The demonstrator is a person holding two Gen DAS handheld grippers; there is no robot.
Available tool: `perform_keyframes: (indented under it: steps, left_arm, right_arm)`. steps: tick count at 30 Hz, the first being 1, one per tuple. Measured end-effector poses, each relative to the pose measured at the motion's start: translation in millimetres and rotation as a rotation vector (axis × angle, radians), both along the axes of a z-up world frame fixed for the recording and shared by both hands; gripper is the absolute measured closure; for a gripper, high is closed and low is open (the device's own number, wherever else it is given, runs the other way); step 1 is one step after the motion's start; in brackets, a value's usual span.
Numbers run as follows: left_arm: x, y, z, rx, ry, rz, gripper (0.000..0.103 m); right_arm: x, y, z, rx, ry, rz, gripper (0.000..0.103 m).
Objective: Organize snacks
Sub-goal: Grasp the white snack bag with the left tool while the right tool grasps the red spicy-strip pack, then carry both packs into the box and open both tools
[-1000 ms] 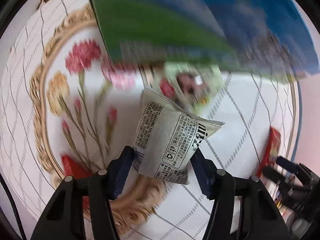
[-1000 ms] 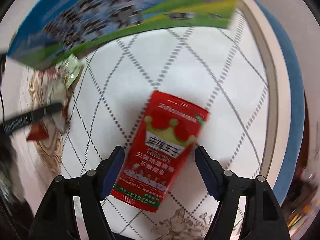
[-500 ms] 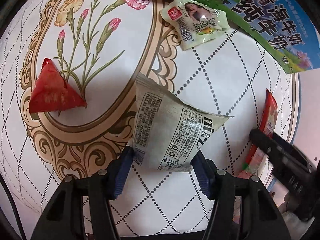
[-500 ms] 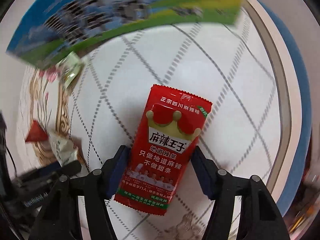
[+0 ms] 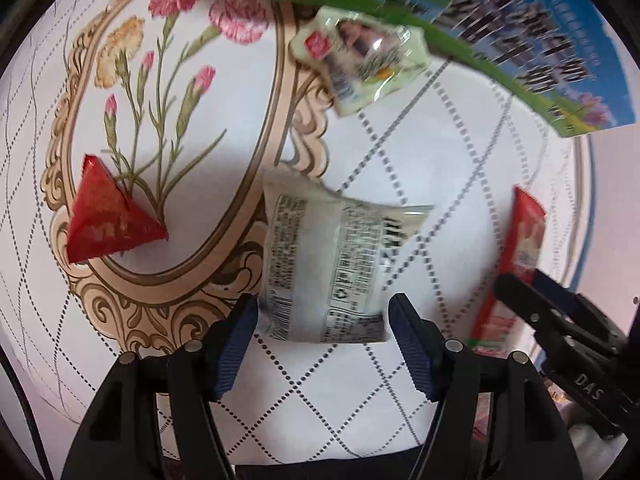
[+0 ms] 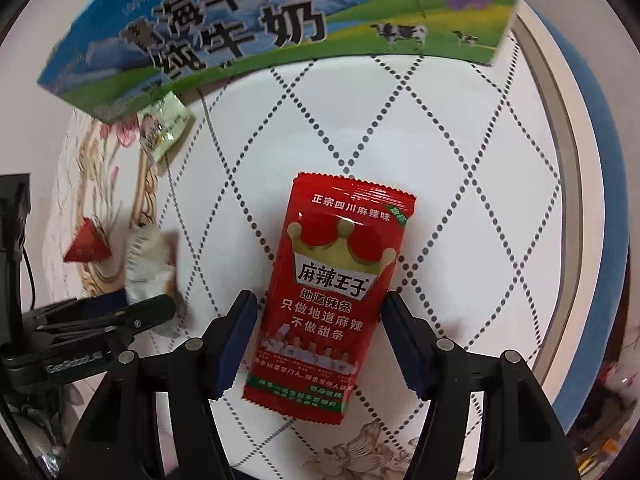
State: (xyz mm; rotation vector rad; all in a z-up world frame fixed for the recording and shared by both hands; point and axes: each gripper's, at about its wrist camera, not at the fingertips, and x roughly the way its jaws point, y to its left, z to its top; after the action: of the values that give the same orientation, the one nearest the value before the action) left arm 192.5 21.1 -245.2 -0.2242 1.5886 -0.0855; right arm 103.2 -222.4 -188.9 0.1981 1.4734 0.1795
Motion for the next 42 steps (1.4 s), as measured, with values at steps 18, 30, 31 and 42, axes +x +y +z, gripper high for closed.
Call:
perform_keyframes:
  steps: [18,30,31,42]
  left_arm:
    - [30.1,-19.2,-28.9,0.043,-0.032,0.026,0.044]
    - [10.4,-22.4,2.7,-0.016,-0.086,0.013,0.05]
    - [11.0,-23.0,7.6,-0.018,-0.097,0.011,0.05]
    - [23.4,-32.0,108.3,-0.123,-0.261,-0.005,0.05]
  right_arm:
    - [10.9,-1.1,-4.0,-0.061,-0.024,-0.026,0.042]
    - [7.1,28.3,13.2,-0.131,-0.133,0.11,0.048]
    - [7.2,26.5,16.3,-0.127,-0.139,0.111,0.049]
    - [18.2,-5.4,109.2,-0.032,-0.349,0.053,0.049]
